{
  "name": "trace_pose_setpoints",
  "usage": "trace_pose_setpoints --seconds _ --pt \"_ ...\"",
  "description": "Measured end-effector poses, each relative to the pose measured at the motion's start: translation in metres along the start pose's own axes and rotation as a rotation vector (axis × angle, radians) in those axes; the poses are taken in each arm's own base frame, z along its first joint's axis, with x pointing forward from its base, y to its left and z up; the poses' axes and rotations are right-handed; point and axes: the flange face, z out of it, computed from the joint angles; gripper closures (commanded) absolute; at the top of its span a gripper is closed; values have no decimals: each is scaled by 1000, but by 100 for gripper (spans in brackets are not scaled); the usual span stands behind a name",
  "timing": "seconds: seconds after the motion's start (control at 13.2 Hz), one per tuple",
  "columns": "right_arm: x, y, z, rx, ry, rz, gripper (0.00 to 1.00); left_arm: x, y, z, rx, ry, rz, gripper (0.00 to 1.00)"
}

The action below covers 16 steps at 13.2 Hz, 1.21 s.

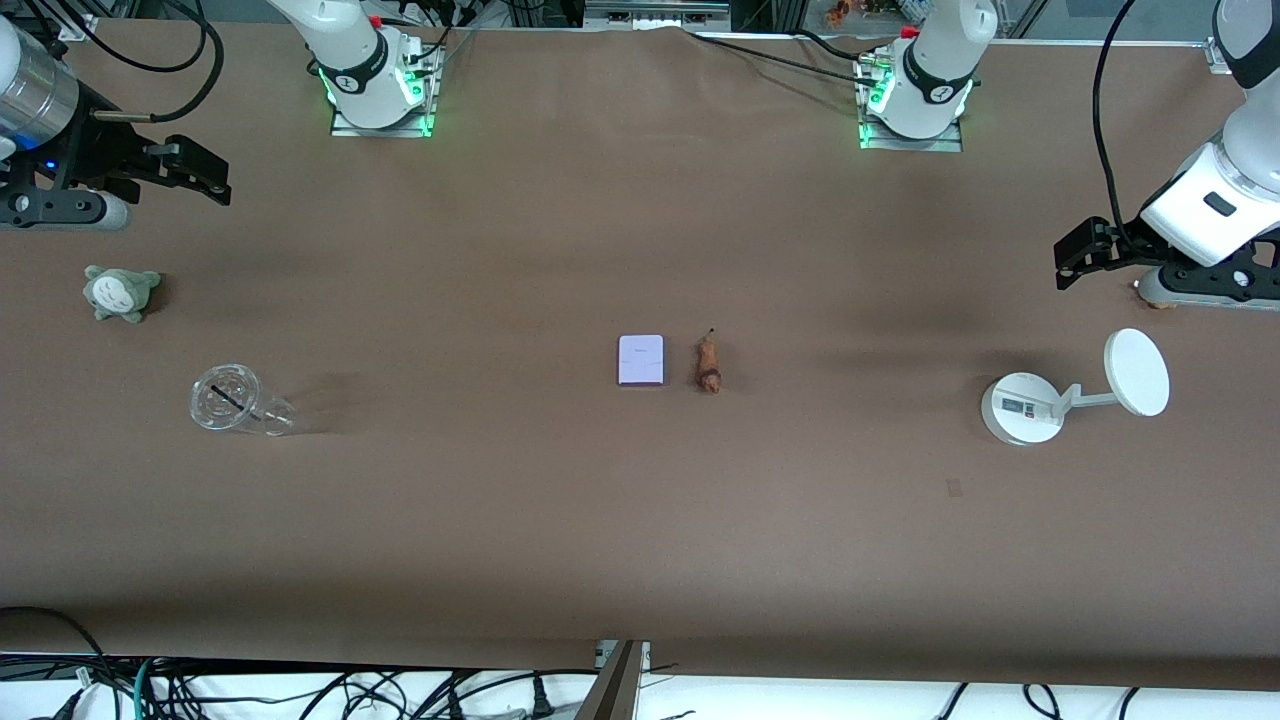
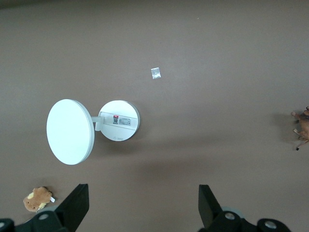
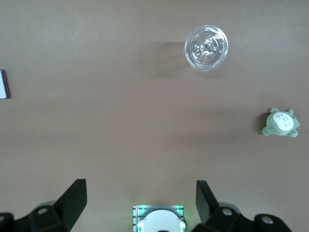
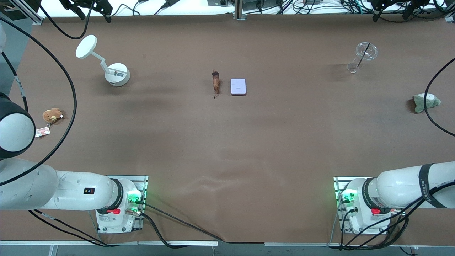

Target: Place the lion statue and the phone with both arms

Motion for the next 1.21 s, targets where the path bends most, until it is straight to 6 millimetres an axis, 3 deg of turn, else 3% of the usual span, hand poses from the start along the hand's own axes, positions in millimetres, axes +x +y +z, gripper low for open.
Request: trace_pose_setpoints --seconds 0.23,0.45,0.76,0.98,1.06,1.21 --pt "3 -1 4 0 -8 -2 0 0 6 1 0 -5 11 0" --pt "5 -1 7 0 -14 -3 0 1 39 21 -5 -77 70 0" --pt "5 -2 8 -1 -19 -4 0 18 96 87 -96 -189 134 0" --pt "6 -12 11 -2 -26 -22 0 42 132 137 -220 -160 127 0" --pt "6 -16 12 -3 -29 -30 0 50 149 153 -237 -137 134 0" --pt "7 -19 14 -4 -32 -35 0 58 201 188 -244 -87 142 0"
